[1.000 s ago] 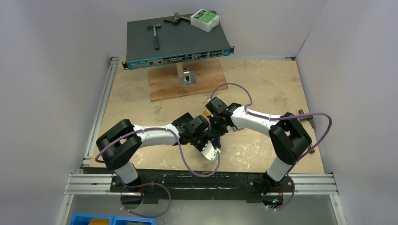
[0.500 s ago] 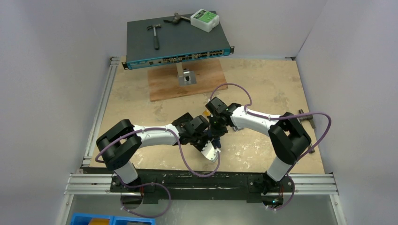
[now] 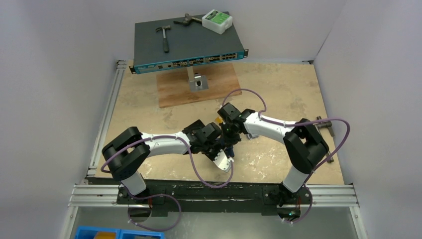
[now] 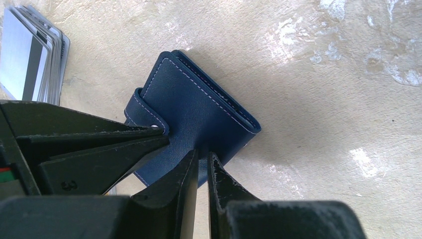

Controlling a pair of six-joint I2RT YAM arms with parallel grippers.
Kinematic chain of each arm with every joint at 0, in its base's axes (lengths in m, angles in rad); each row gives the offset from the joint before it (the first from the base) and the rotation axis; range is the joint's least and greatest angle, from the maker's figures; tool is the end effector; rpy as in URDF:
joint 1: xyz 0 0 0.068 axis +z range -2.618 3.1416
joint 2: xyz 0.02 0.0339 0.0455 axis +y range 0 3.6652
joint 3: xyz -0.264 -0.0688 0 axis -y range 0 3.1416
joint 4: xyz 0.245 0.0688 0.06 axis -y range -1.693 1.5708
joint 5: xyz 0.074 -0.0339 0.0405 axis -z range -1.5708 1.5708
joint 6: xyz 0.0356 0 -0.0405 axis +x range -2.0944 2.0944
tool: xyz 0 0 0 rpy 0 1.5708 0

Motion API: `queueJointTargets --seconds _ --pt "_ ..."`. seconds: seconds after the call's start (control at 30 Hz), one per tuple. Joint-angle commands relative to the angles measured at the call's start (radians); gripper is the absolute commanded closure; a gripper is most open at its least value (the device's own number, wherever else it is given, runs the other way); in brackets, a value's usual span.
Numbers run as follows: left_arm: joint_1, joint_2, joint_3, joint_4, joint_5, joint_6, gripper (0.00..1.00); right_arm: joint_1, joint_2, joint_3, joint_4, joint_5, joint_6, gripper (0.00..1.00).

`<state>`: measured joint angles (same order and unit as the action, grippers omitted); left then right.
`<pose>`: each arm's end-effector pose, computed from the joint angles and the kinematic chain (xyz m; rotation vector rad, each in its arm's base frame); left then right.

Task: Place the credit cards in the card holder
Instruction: Close the card holder at the center of the board.

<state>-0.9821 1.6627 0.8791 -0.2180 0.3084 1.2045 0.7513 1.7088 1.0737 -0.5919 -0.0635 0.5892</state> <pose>0.1678 -0.2707 0.1551 2.2976 1.0594 -0.3084 0.2367 0.2242 0.1748 -0.2496 2.8759 0.3832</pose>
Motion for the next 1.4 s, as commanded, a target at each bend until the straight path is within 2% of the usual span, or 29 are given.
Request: queueJointTargets --seconds 0.0,0.57,0.87,1.0,1.17,1.37 --pt "0.002 0.028 -0.017 -0.093 0.038 -0.027 0.88 0.001 0.055 0.014 0.034 -0.032 -0.01 1.0" --pt "0.002 0.023 -0.021 -0.097 0.039 -0.025 0.89 -0.069 0.059 -0.133 0.118 -0.032 0.007 1.0" --pt "0.002 0.02 -0.023 -0.09 0.034 -0.034 0.88 -0.122 -0.019 -0.305 0.18 -0.01 0.063 1.0" --pt "0.011 0.0 -0.025 -0.096 0.029 -0.047 0.85 -0.153 -0.029 -0.366 0.236 -0.06 0.076 1.0" --pt "0.073 -0.077 -0.009 -0.157 0.054 -0.105 0.8 -0.168 0.0 -0.411 0.31 -0.109 0.105 1.0" --pt "0.191 -0.235 0.025 -0.332 0.151 -0.194 0.76 -0.225 0.009 -0.489 0.385 -0.14 0.126 1.0"
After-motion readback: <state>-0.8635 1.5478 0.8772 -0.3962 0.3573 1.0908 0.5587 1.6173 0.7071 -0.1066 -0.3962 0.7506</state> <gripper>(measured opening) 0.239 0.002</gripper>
